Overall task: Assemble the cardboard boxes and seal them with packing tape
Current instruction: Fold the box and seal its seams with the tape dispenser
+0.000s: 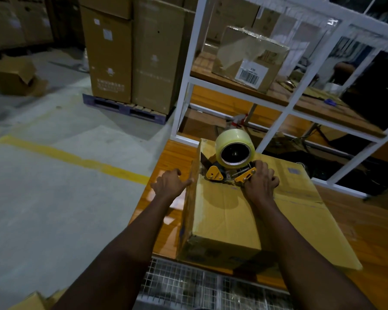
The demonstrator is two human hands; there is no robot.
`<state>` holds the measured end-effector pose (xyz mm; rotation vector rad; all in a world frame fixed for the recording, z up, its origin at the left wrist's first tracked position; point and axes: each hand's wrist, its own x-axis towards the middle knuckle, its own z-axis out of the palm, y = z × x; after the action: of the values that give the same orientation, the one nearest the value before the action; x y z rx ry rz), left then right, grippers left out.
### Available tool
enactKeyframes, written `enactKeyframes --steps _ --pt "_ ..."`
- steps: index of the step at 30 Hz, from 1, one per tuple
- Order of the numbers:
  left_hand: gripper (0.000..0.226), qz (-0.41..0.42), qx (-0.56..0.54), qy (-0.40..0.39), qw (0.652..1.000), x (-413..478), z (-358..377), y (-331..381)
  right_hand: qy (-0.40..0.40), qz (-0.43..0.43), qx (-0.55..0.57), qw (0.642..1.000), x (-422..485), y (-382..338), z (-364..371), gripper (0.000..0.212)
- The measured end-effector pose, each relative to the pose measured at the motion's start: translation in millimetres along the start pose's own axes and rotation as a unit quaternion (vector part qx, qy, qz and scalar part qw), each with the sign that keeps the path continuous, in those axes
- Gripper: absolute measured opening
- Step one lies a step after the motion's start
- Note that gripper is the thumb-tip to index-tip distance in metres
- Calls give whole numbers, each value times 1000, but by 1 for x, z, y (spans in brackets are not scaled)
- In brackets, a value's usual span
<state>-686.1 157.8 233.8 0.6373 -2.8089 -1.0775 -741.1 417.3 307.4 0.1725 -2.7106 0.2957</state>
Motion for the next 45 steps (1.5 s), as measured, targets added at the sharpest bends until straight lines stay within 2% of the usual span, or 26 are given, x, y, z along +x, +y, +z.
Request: enactKeyframes --steps 4,6,8,10,12,14,17,20,22,24,27,31,37,42,45 --pt "55 39 -164 47 985 -8 -3 2 1 2 -6 1000 -1 1 2 45" --pt "56 91 -221 23 971 -18 -7 15 1 1 1 1000 -1 1 2 44" --pt "54 121 -139 -50 982 -27 -3 24 2 -2 5 1000 -1 1 1 43" --pt "61 104 -49 -136 984 -36 5 26 3 -2 8 1000 -2 1 1 42" --pt "70 61 -46 -196 978 -41 6 23 3 -1 8 1000 -3 0 1 42" --pt "74 40 -27 -223 974 -42 -2 23 1 -1 4 1000 -4 0 0 43" --pt "71 77 52 -178 980 -42 -11 28 -3 4 -5 1000 -5 -1 -2 44" --pt "68 72 65 -188 977 -46 -11 29 -3 5 -5 1000 -7 -3 -4 42" --pt "73 62 103 -178 977 -44 -15 27 -6 9 -5 1000 -8 -4 -6 41" --pt "81 91 122 -133 979 -37 -22 27 -12 11 -9 1000 -8 -4 -8 39" --pt "88 137 119 -114 977 -22 -29 32 -24 11 -17 1000 -7 -4 -10 39" --pt "90 159 137 -130 969 -6 -32 37 -31 14 -17 999 -5 -4 -11 33" --pt "93 181 141 -97 969 4 -28 34 -36 -5 -26 999 -4 -1 -12 31" --pt "86 187 127 -72 971 6 -23 30 -7 -20 -33 999 -3 2 -17 34" --pt "73 192 126 -65 971 6 -23 31 -4 -17 -52 999 -2 15 -19 42"
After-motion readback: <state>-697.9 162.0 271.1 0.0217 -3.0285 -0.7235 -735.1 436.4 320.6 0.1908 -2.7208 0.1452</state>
